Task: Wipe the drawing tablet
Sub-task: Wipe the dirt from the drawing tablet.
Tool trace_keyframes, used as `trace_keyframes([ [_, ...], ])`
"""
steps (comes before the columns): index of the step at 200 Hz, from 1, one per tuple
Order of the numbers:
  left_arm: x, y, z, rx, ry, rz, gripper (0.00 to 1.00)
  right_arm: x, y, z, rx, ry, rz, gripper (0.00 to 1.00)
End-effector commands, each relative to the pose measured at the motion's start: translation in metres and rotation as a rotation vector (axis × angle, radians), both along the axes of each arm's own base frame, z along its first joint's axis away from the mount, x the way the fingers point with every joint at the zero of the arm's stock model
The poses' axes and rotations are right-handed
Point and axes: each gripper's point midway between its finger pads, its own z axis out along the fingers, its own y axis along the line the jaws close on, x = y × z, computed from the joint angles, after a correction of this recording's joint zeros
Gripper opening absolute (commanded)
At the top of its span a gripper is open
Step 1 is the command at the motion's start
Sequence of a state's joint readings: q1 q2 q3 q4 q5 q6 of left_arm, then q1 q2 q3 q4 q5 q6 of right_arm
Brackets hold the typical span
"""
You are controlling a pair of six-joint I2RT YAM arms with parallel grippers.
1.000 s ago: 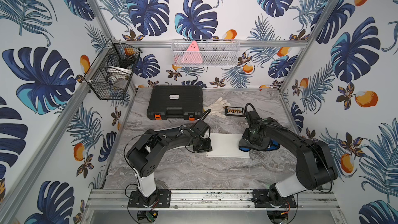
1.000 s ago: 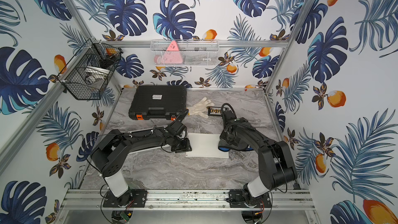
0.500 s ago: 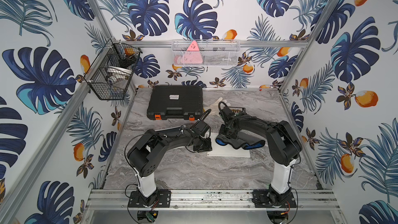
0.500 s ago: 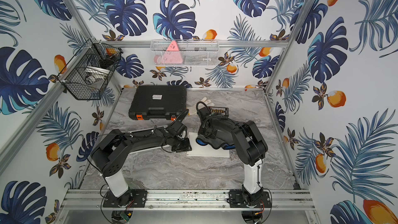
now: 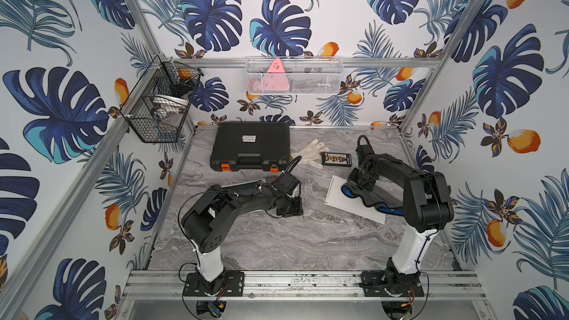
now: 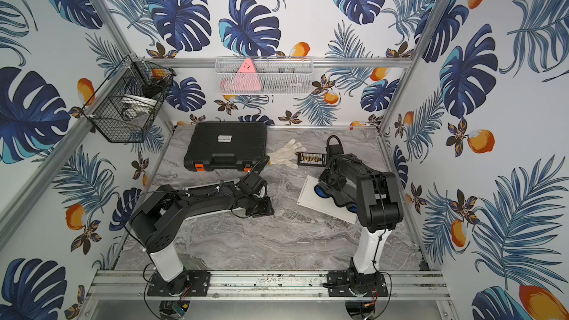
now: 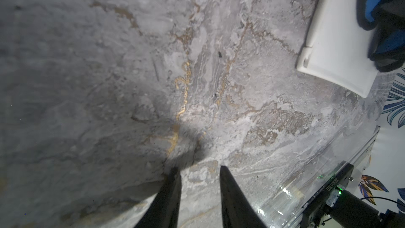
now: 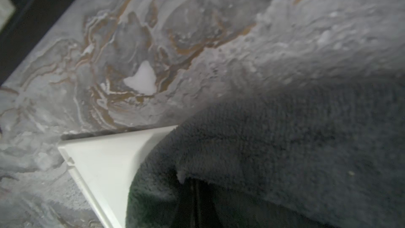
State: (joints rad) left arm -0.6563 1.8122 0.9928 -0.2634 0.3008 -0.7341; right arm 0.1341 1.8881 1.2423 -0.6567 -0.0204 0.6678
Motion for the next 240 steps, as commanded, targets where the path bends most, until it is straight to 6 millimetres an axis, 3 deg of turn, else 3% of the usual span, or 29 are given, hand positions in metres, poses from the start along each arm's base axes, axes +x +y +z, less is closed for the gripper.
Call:
trace_keyframes([
  [1, -0.018, 0.041, -0.022, 0.233, 0.059, 0.025, 0.38, -0.014, 0.018, -0.006, 0.082, 0.063, 0.068, 0.0],
  [26, -0.001, 0.025, -0.001, 0.201, 0.004, 0.016, 0.42, -0.027, 0.052, -0.025, 0.135, 0.117, 0.122, 0.0],
  [39, 0.007, 0.018, 0.006, 0.181, -0.017, 0.012, 0.49, -0.032, 0.077, -0.029, 0.177, 0.13, 0.164, 0.0],
  [64, 0.016, 0.01, 0.009, 0.165, -0.039, 0.002, 0.59, -0.04, 0.132, -0.021, 0.205, 0.111, 0.274, 0.0],
  [84, 0.022, 0.007, 0.008, 0.159, -0.048, -0.01, 0.63, -0.043, 0.152, -0.014, 0.222, 0.098, 0.294, 0.0],
  [123, 0.029, 0.011, 0.004, 0.212, -0.058, -0.016, 0.63, -0.05, 0.157, -0.016, 0.262, 0.11, 0.275, 0.0],
  [148, 0.028, 0.025, -0.006, 0.364, -0.03, -0.041, 0.54, -0.053, 0.156, -0.019, 0.27, 0.115, 0.259, 0.0],
  [204, 0.013, 0.027, -0.028, 0.544, 0.003, -0.123, 0.46, -0.054, 0.157, -0.02, 0.288, 0.115, 0.222, 0.0],
  [240, 0.003, 0.045, -0.043, 0.607, 0.022, -0.127, 0.36, -0.048, 0.135, -0.027, 0.248, 0.124, 0.16, 0.0],
])
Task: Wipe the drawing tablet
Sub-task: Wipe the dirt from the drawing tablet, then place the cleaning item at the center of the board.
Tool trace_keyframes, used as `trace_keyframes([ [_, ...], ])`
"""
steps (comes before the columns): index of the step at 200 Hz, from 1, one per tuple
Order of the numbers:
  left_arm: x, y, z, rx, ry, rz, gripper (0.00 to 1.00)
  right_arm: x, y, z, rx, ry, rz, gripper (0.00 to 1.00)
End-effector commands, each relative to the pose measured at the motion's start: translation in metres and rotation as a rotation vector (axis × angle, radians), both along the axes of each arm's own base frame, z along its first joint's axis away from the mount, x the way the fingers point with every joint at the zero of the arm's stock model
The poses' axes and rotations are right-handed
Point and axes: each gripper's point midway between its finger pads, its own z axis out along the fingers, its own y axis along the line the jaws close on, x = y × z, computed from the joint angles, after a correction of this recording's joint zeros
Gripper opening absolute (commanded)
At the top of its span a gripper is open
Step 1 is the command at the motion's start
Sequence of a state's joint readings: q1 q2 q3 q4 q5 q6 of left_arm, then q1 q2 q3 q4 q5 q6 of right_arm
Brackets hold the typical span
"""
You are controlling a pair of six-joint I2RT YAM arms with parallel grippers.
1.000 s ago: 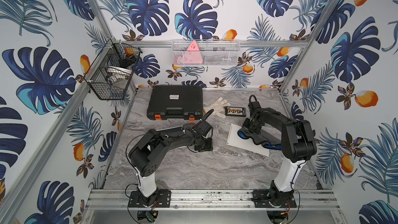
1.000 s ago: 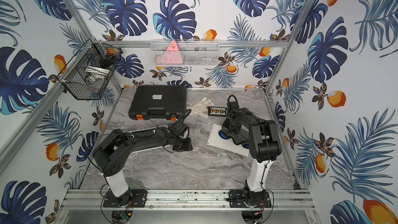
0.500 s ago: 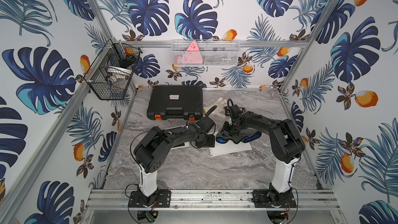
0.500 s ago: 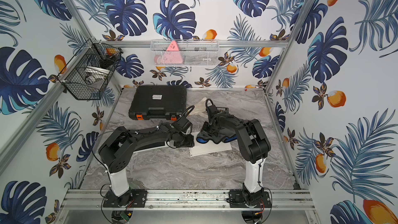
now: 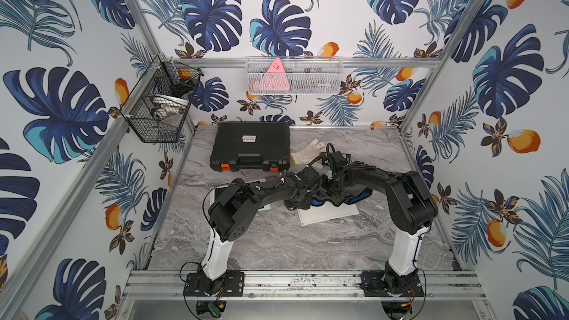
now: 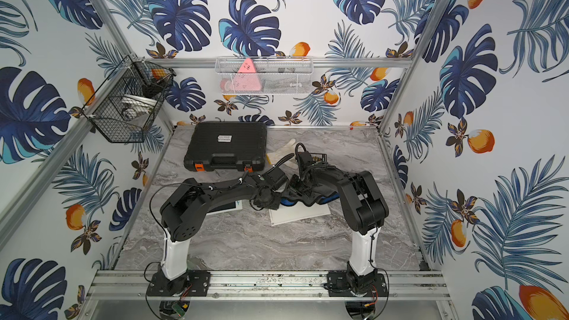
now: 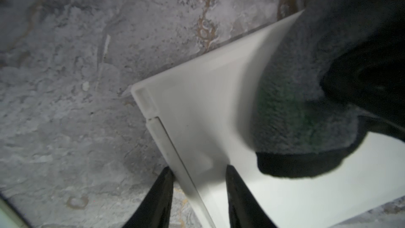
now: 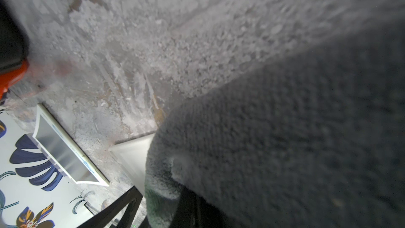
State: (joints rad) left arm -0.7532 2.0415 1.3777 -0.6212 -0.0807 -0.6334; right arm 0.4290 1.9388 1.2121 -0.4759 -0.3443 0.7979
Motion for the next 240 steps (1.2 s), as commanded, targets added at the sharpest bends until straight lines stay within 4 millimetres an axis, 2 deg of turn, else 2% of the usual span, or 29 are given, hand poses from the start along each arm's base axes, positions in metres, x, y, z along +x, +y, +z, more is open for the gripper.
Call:
trace_keyframes([
  [1, -0.036, 0.045, -0.035, 0.192, 0.131, -0.01, 0.36, -0.015, -0.034, -0.02, -0.121, 0.1, -0.067, 0.0],
  [19, -0.04, 0.05, -0.042, 0.205, 0.141, -0.009, 0.33, -0.004, -0.065, -0.025, -0.162, 0.112, -0.153, 0.0],
  [56, -0.048, 0.056, -0.05, 0.213, 0.156, 0.0, 0.31, 0.021, -0.16, -0.02, -0.241, 0.126, -0.435, 0.0],
  [73, -0.049, 0.057, -0.05, 0.217, 0.16, -0.004, 0.3, 0.027, -0.19, -0.011, -0.293, 0.118, -0.494, 0.0],
  [88, -0.049, 0.058, -0.05, 0.215, 0.156, -0.002, 0.3, 0.028, -0.204, 0.003, -0.346, 0.104, -0.501, 0.0],
  [103, -0.048, 0.055, -0.047, 0.201, 0.151, -0.001, 0.3, 0.018, -0.217, 0.023, -0.43, 0.082, -0.516, 0.0],
  [115, -0.046, 0.052, -0.046, 0.193, 0.151, 0.0, 0.3, 0.001, -0.226, 0.034, -0.473, 0.072, -0.545, 0.0],
  [131, -0.043, 0.049, -0.044, 0.179, 0.147, 0.001, 0.3, -0.029, -0.237, 0.046, -0.525, 0.072, -0.587, 0.0],
  [139, -0.041, 0.046, -0.043, 0.166, 0.148, 0.006, 0.31, -0.055, -0.242, 0.042, -0.556, 0.105, -0.592, 0.0],
  [157, -0.037, 0.044, -0.045, 0.138, 0.162, 0.021, 0.31, -0.095, -0.24, 0.037, -0.558, 0.146, -0.568, 0.0],
  [180, -0.026, 0.039, -0.041, 0.093, 0.154, 0.04, 0.35, -0.124, -0.214, 0.021, -0.453, 0.192, -0.457, 0.0],
  [199, -0.013, 0.03, -0.025, 0.019, 0.126, 0.048, 0.45, -0.125, -0.184, 0.035, -0.441, 0.087, -0.336, 0.35],
  [207, -0.006, 0.025, -0.015, -0.018, 0.104, 0.045, 0.51, -0.125, -0.167, 0.043, -0.427, 0.039, -0.288, 0.45],
  [220, 0.003, 0.017, 0.008, -0.073, 0.064, 0.035, 0.6, -0.127, -0.144, 0.053, -0.401, 0.0, -0.237, 0.52],
  [240, 0.015, 0.008, 0.047, -0.158, 0.0, 0.033, 0.67, -0.13, -0.117, 0.064, -0.413, -0.055, -0.166, 0.55],
])
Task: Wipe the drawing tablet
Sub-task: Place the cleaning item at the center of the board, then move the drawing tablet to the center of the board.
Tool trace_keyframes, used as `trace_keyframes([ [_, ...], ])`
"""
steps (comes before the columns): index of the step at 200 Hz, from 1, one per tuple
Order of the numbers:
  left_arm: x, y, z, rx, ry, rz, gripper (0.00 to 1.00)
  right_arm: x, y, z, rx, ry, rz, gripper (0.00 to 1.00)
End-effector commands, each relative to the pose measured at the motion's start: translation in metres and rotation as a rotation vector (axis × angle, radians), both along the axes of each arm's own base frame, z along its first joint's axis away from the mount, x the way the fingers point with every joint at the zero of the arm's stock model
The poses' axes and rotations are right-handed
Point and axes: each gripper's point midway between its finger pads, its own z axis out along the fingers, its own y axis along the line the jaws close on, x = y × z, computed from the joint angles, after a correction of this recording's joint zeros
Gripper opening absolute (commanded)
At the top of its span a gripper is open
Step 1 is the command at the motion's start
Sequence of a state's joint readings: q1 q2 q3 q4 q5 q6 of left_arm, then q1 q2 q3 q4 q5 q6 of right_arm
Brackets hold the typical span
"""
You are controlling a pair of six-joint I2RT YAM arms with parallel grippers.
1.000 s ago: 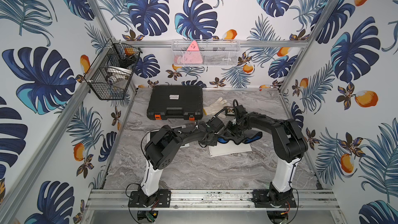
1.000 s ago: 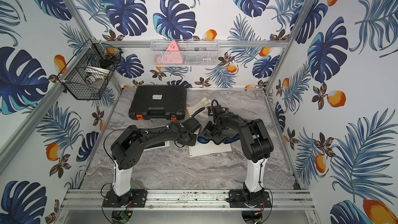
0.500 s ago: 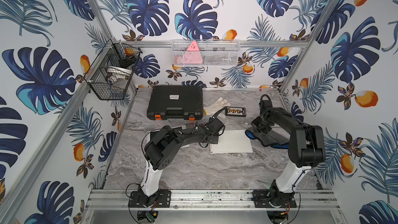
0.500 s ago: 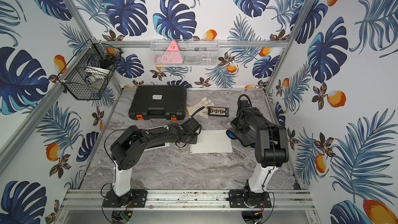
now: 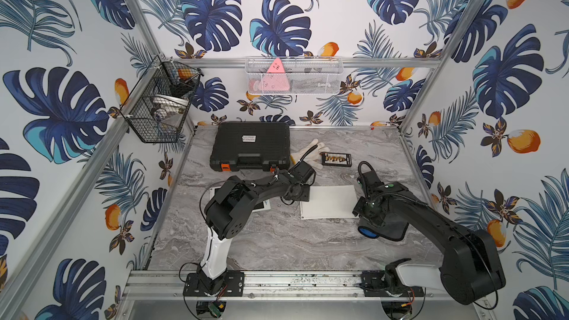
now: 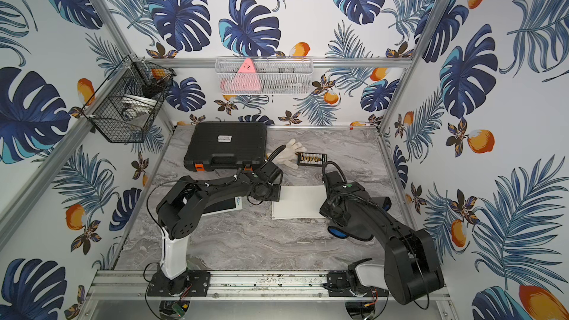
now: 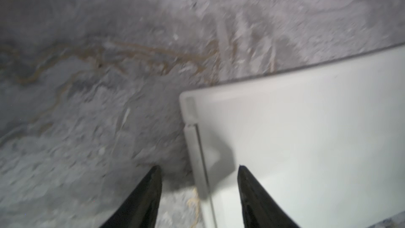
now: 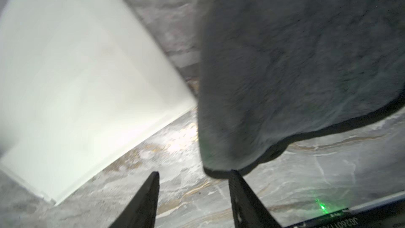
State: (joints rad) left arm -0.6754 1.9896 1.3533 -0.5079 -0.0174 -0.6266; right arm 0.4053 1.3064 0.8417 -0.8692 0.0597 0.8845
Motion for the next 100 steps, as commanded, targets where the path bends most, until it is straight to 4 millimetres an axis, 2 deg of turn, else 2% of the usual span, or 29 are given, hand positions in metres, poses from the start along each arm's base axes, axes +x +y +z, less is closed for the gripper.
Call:
trace_keyframes([
  [1, -0.017, 0.007, 0.028, -0.025, 0.063, -0.025, 0.67, -0.006, 0.023, 0.011, -0.016, -0.026, 0.041, 0.55],
  [16, -0.014, 0.012, 0.051, -0.069, 0.036, -0.003, 0.7, -0.005, 0.045, 0.01, -0.005, -0.047, 0.097, 0.57],
  [32, -0.014, 0.028, 0.067, -0.107, 0.024, 0.035, 0.71, -0.002, 0.075, -0.002, 0.06, -0.041, 0.158, 0.57],
  [59, -0.02, 0.076, 0.079, -0.143, 0.035, 0.132, 0.72, 0.006, 0.119, -0.026, 0.106, -0.019, 0.245, 0.48],
  [80, -0.027, 0.122, 0.079, -0.147, 0.056, 0.204, 0.74, 0.011, 0.132, -0.045, 0.123, 0.002, 0.259, 0.37],
  [100, -0.032, 0.166, 0.074, -0.147, 0.077, 0.291, 0.77, 0.016, 0.137, -0.06, 0.136, 0.029, 0.263, 0.35],
])
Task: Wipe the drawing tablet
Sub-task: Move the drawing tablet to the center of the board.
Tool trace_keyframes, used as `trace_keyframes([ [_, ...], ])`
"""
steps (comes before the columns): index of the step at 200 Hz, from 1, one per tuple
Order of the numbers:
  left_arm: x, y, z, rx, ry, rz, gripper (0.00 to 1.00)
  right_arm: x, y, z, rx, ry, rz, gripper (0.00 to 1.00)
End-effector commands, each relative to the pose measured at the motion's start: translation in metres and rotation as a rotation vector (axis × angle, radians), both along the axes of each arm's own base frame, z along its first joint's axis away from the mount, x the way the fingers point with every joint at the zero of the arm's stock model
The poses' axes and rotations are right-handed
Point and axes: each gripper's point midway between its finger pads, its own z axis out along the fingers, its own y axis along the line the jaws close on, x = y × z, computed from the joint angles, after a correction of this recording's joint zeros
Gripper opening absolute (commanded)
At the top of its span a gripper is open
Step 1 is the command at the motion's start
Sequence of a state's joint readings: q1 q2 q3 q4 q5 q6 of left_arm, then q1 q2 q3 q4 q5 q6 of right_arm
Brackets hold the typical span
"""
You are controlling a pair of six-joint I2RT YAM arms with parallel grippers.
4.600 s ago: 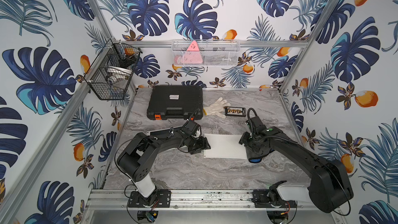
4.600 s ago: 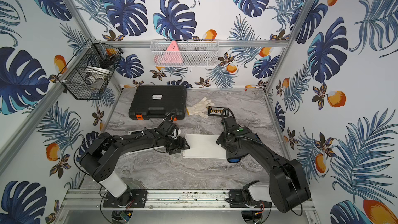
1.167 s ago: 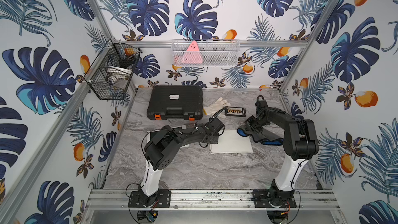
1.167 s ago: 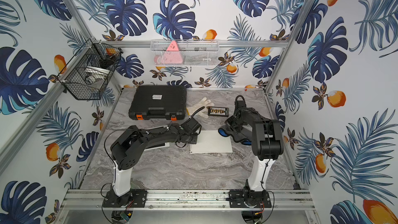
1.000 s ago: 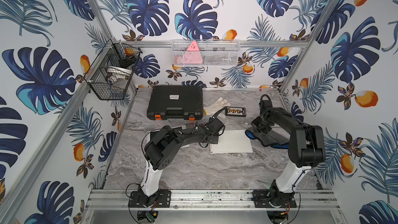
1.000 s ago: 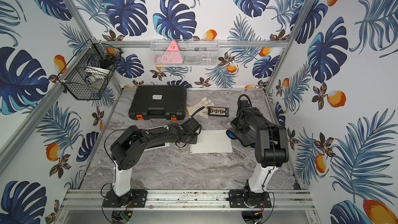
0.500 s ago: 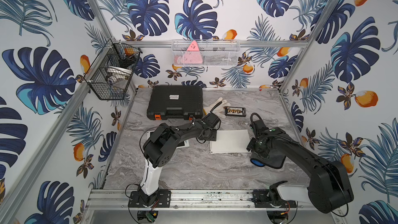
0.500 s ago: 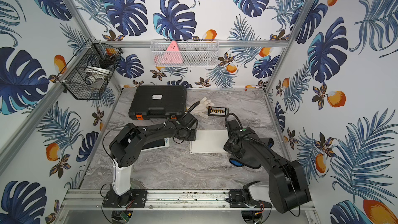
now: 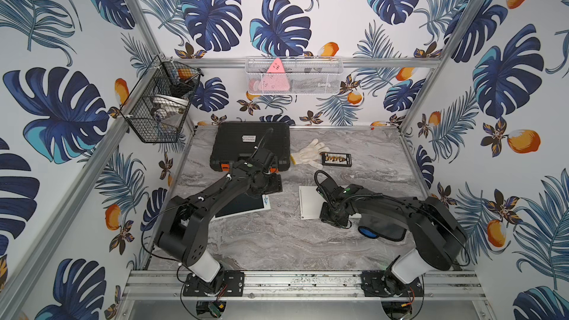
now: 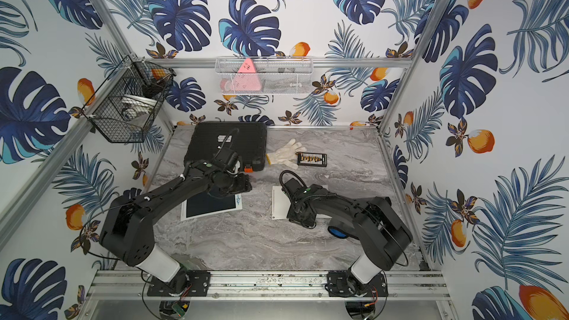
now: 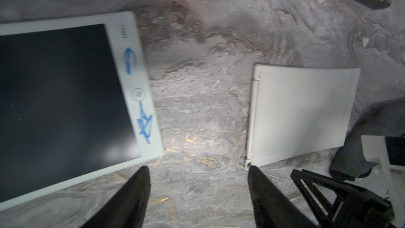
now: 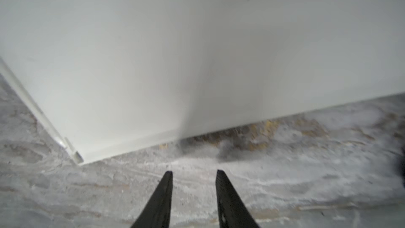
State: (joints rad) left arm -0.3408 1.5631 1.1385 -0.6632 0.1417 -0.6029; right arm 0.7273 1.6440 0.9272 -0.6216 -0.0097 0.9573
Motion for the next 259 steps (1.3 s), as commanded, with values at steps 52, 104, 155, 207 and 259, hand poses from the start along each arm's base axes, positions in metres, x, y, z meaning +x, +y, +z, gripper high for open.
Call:
trace_keyframes([
  [52, -0.032, 0.122, -0.022, 0.137, 0.104, 0.243, 0.86, 0.06, 0.008, -0.034, 0.101, 0.026, -0.079, 0.31],
  [104, -0.014, 0.19, -0.035, 0.163, 0.126, 0.455, 0.99, 0.134, 0.001, -0.01, 0.074, -0.037, -0.047, 0.32],
  [155, 0.0, 0.236, -0.052, 0.099, 0.127, 0.546, 0.99, 0.112, 0.108, 0.041, 0.283, -0.082, 0.191, 0.58],
  [207, 0.015, 0.23, -0.07, 0.007, 0.097, 0.499, 0.99, 0.091, 0.204, 0.011, 0.542, 0.058, 0.296, 0.68],
  [259, 0.014, 0.209, -0.088, -0.091, 0.078, 0.459, 0.99, 0.101, 0.236, -0.017, 0.634, 0.098, 0.253, 0.69],
])
